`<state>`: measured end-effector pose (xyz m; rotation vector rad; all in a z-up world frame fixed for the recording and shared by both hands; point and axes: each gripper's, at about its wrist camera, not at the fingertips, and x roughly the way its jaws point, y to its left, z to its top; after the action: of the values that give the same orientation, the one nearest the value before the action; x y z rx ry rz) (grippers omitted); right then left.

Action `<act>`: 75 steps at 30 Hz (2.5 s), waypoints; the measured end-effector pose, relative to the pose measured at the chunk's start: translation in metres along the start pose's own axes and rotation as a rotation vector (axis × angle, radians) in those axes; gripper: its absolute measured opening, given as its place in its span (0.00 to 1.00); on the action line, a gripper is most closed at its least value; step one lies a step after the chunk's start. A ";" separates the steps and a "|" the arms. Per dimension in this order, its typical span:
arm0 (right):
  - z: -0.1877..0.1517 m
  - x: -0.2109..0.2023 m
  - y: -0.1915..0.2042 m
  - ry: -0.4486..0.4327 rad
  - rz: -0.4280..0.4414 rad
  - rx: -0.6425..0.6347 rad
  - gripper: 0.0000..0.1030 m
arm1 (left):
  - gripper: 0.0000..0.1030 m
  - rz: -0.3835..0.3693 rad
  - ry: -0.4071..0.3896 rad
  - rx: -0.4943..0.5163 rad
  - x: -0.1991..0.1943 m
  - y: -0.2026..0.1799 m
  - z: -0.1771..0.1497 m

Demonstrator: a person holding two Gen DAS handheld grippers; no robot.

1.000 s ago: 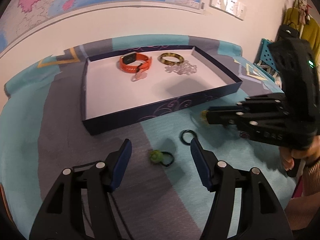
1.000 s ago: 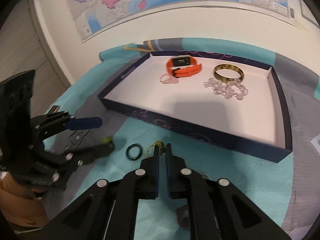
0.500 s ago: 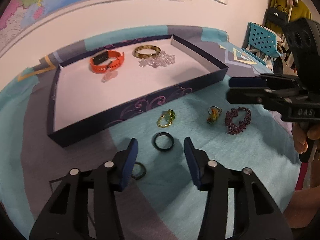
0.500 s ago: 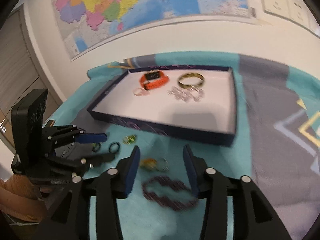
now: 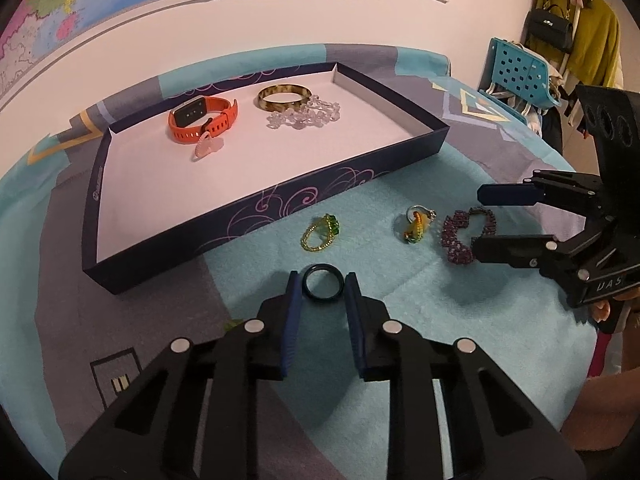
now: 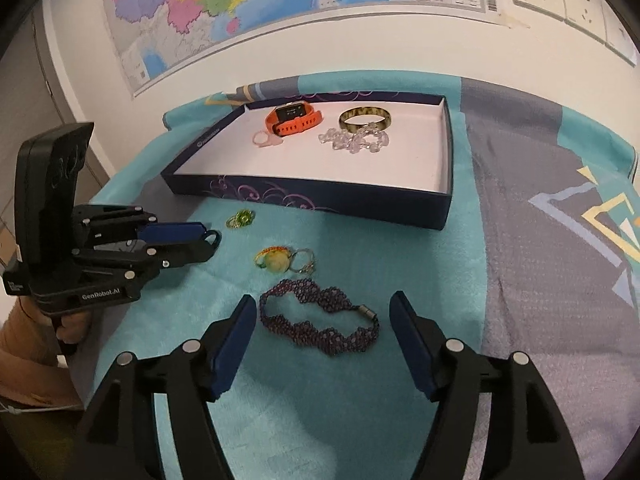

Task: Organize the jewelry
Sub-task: 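Grasp the dark beaded bracelet with the right tool and lift it, then carry the beaded bracelet and black ring over the box with both tools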

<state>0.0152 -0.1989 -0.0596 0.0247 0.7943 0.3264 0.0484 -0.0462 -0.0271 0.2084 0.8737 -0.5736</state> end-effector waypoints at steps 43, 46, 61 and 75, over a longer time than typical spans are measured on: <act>0.022 -0.037 -0.003 -0.123 0.058 0.053 0.03 | 0.22 -0.019 -0.069 -0.078 -0.027 0.012 -0.004; 0.028 -0.043 -0.001 -0.145 0.053 0.041 0.03 | 0.22 -0.017 -0.078 -0.076 -0.030 0.012 -0.002; 0.060 -0.055 0.004 -0.207 0.054 -0.011 0.03 | 0.22 0.014 -0.125 -0.055 -0.042 0.016 0.016; 0.086 -0.045 0.005 -0.220 0.052 -0.036 0.03 | 0.22 0.039 -0.149 -0.055 -0.041 0.027 0.036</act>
<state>0.0453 -0.1989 0.0330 0.0473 0.5703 0.3804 0.0668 -0.0227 0.0260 0.1304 0.7382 -0.5210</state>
